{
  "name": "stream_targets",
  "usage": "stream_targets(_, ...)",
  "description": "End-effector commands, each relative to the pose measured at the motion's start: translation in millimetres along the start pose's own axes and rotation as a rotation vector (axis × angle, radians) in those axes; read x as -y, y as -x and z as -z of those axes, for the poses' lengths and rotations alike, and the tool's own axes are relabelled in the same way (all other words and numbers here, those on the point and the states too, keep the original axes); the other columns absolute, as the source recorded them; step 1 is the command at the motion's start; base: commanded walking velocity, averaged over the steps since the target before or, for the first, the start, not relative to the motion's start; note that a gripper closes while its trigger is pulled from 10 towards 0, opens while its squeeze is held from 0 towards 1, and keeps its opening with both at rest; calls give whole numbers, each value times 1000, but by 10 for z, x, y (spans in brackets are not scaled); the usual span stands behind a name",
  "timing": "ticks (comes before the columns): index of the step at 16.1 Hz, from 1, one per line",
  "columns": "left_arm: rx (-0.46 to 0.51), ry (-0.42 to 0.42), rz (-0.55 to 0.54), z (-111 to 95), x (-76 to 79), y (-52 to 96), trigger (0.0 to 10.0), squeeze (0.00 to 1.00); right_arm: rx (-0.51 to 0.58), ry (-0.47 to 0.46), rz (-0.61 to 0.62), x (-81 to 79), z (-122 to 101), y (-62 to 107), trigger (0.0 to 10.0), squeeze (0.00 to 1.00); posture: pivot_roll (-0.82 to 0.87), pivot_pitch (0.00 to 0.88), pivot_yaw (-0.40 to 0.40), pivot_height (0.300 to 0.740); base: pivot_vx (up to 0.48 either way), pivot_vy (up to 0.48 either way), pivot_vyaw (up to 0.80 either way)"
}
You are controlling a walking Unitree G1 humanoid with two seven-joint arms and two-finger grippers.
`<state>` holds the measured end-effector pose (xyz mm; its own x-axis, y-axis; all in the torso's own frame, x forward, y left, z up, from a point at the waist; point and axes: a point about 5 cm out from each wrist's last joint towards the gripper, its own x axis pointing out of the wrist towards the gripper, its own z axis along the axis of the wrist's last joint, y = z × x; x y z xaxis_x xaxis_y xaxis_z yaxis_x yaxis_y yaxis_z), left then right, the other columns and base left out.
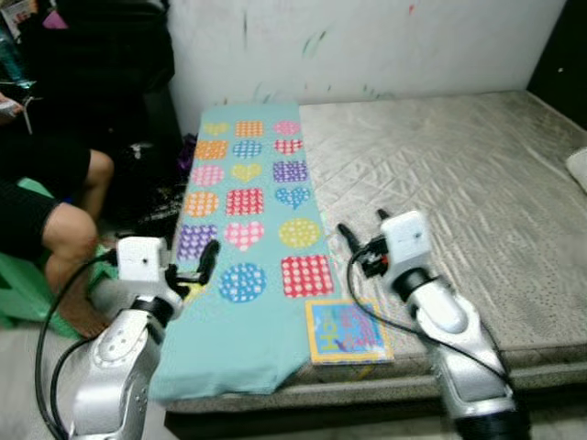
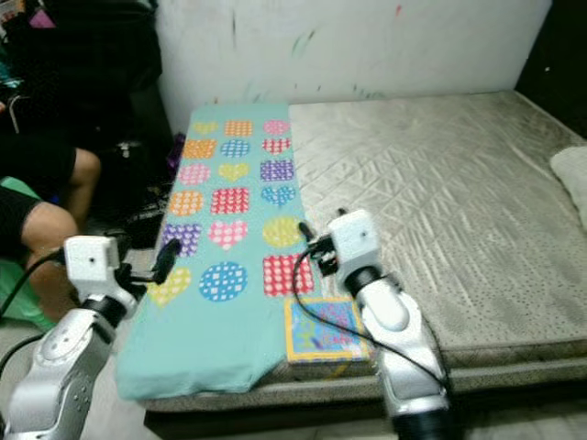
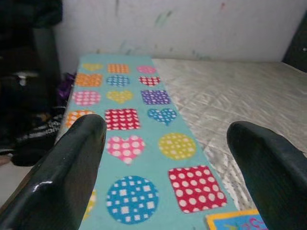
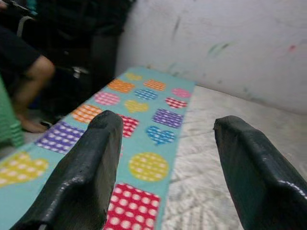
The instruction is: Clean up the room
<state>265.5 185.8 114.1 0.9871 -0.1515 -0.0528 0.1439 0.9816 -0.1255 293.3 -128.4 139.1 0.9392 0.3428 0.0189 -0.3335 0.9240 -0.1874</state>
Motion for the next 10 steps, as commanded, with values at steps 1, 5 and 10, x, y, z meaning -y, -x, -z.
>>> stream_targets(1, 2, 1, 11, -19, 20, -6, 10000, 0, 9, -1, 0, -3, -22, -19, 10000, 0, -253, 0, 6, 740, 0, -368, 0)
stream_targets(5, 1, 5, 13, -20, 19, -12, 10000, 0, -2, 3, -3, -14, 13, 0, 10000, 0, -246, 0, -2, 740, 0, -366, 0)
stream_targets(10, -4, 5, 13, 0, 33, -3, 10000, 0, -8, 18, -11, 22, 27, -10, 10000, 0, -240, 0, -8, 740, 0, -365, 0)
